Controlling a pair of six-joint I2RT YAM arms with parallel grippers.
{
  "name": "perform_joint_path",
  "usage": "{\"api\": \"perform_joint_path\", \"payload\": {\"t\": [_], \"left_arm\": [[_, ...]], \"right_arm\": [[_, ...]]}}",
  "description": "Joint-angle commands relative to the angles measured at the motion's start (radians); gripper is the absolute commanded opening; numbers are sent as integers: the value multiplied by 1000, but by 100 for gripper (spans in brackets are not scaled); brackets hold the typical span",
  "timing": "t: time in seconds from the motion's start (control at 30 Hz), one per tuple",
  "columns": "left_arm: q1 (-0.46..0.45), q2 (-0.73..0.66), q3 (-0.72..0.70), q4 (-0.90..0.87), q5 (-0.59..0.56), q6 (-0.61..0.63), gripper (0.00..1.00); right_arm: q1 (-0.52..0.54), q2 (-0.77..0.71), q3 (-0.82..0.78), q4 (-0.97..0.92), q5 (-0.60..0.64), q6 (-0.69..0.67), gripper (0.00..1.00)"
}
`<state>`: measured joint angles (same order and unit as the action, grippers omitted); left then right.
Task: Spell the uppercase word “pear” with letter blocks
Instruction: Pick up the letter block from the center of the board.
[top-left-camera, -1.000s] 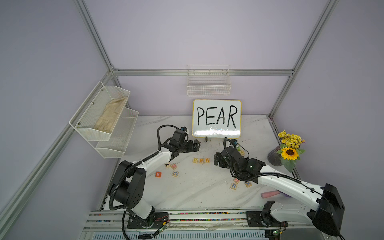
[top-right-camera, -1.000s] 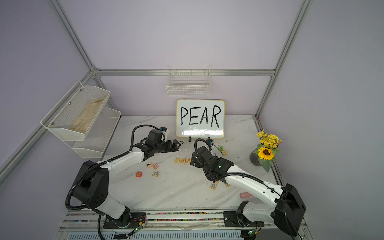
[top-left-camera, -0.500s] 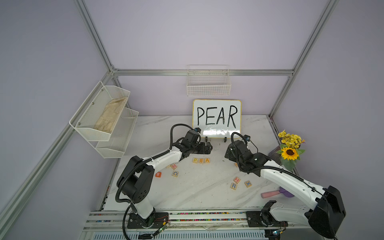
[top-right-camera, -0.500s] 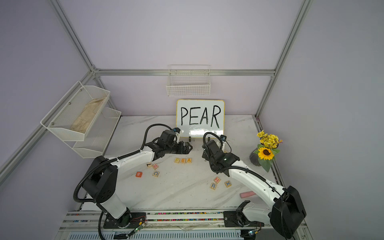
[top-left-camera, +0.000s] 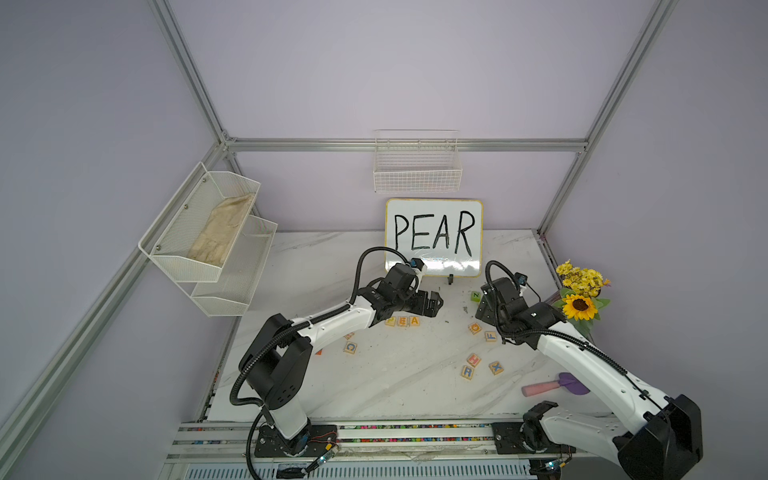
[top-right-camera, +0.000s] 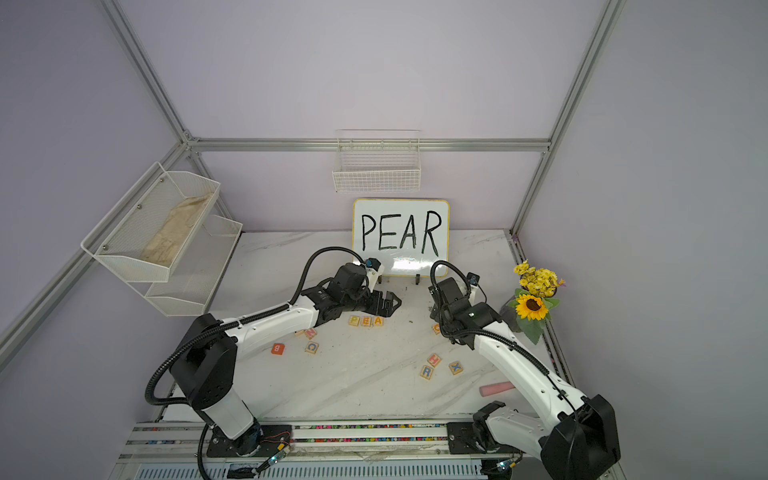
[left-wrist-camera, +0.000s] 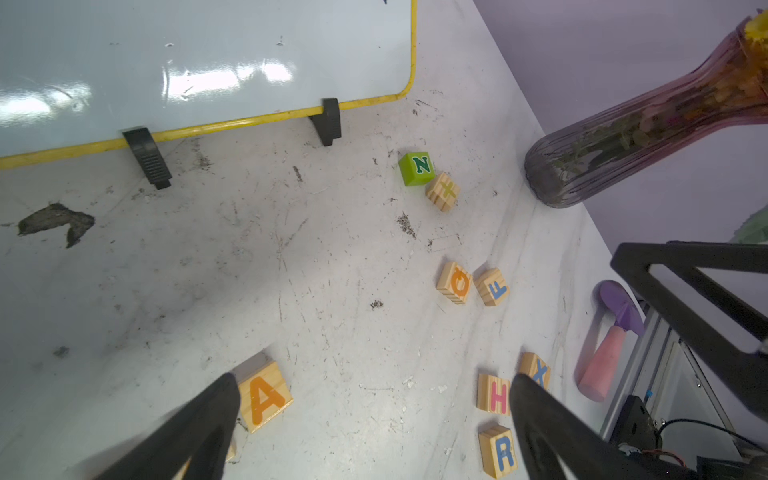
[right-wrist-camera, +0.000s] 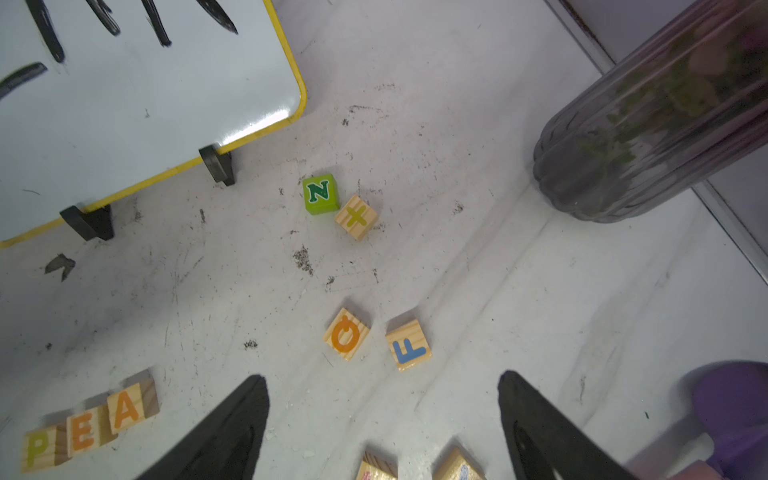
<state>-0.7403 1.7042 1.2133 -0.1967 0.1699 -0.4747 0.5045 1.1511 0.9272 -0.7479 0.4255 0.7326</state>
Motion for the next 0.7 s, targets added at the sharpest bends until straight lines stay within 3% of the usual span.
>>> {"api": "perform_joint_path", "payload": {"t": [0.0,0.17,0.3,0.47,0.67], "left_arm": [[-23,-15,65,-4,-13,46,100],[-47,-77,-7,1,-52,51,100],[-56,-155,-95,22,-57,56,100],[-71,-266,-216,54,-65,52,100],[-99,-403,-337,68,-99,38,100]], "right_arm": [[0,4,6,-133,-51,45,86],[39,-68,-55,-180,-86,156,79],[155,-108,-57,-238,-30,252,78],[368,-22,-59,-248,9,394,78],[504,54,-73,-300,-1,465,76]]}}
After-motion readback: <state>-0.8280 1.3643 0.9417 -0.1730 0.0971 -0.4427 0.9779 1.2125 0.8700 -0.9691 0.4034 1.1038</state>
